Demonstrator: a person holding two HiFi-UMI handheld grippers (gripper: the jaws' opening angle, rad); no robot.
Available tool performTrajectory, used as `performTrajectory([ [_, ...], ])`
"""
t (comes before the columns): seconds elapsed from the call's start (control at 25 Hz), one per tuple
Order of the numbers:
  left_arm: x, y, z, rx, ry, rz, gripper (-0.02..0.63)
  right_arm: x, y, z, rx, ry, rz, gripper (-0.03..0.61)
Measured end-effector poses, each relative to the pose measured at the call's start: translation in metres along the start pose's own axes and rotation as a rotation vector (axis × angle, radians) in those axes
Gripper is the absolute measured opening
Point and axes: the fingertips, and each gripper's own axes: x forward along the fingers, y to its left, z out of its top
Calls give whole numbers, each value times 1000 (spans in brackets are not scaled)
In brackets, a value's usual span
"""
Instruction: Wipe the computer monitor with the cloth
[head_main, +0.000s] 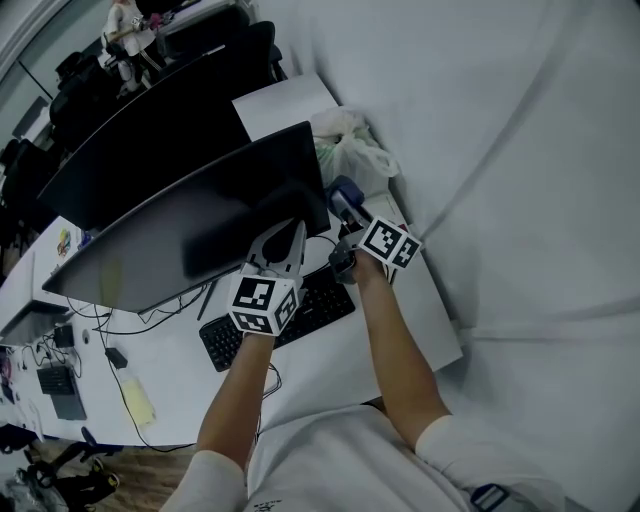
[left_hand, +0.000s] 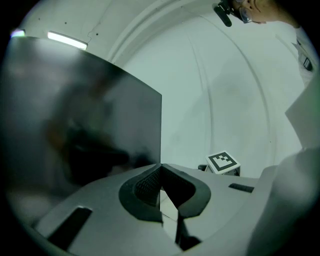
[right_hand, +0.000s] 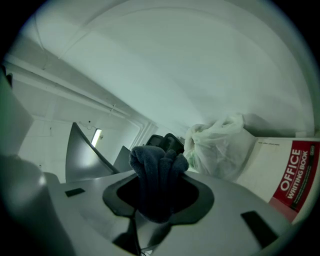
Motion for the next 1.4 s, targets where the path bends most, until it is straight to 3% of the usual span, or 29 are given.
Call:
performTrajectory([
  [0.32,4,6,-31,-11,45,6,9,-4,-54,-30,70,30,-78,137],
  [0.92,-13,19,-83,-73,114,36,9,-13,-106,-62,232,-2,-163,137],
  [1.2,-35,26,-84,-73,104,50,9,-34,-103,-62,156,-14,-187,137],
  [1.4,-67,28,-84,-78,90,70,9,-58,-68,-57,-18,3,-153,137],
])
